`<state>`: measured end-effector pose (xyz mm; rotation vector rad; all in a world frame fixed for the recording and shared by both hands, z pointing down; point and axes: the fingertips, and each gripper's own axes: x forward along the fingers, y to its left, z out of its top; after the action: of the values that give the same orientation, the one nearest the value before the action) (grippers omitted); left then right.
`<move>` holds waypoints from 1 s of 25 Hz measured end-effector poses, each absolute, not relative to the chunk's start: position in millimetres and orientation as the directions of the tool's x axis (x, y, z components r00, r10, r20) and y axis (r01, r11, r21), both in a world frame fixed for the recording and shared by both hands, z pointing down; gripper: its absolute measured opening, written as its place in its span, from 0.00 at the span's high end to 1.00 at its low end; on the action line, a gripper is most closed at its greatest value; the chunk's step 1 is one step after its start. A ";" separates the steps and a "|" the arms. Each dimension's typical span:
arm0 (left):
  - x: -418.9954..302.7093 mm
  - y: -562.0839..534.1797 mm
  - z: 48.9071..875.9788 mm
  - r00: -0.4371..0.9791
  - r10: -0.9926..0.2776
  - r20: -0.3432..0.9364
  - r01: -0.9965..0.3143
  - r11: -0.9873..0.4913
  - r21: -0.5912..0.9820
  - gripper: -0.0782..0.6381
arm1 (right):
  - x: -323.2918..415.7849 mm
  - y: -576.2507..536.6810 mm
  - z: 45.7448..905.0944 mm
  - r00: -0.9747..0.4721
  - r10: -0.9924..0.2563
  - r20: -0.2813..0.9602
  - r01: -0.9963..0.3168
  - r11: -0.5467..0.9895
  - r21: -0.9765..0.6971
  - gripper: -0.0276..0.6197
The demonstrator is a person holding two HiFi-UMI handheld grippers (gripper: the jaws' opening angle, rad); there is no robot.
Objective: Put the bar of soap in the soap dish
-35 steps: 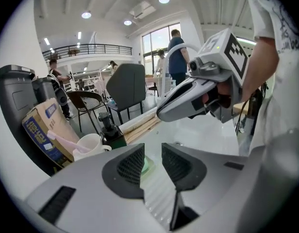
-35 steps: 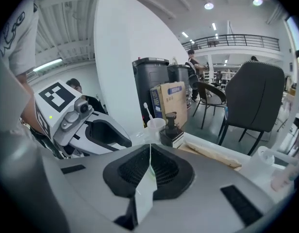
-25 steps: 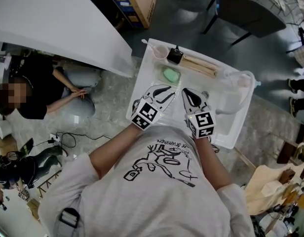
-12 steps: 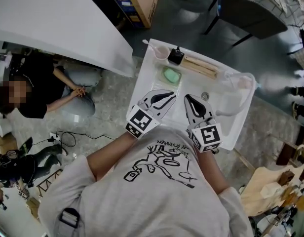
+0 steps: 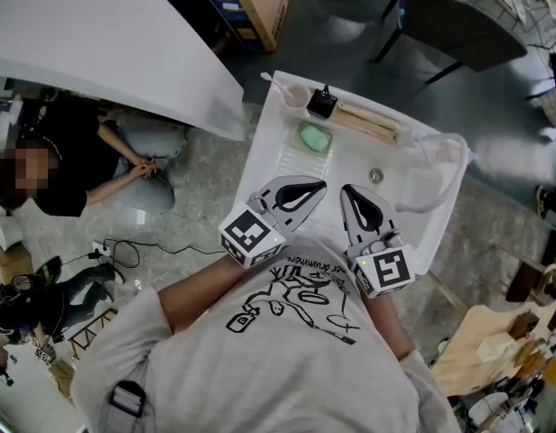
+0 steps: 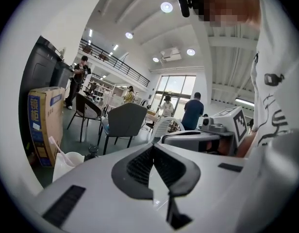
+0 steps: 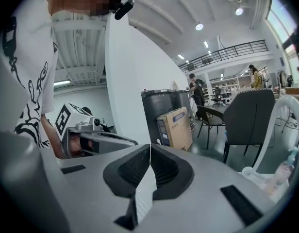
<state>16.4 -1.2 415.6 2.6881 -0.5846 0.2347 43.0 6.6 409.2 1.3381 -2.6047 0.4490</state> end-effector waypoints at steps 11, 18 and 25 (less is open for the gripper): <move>18.4 5.8 373.3 0.917 -0.368 0.154 -0.399 -0.852 0.339 0.89 | 41.6 19.9 373.3 -0.577 -0.782 0.237 -0.816 0.539 -0.210 0.92; 17.8 10.0 360.8 0.916 -0.379 0.131 -0.400 -0.850 0.343 0.89 | 37.6 27.6 363.4 -0.577 -0.785 0.224 -0.816 0.544 -0.196 0.92; 16.1 12.9 365.2 0.909 -0.391 0.141 -0.416 -0.841 0.347 0.89 | 34.7 31.6 365.2 -0.579 -0.781 0.232 -0.815 0.551 -0.180 0.92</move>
<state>16.1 12.9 365.2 2.6973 -0.5923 0.0913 34.7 31.6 365.2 1.3736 -2.6547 0.4078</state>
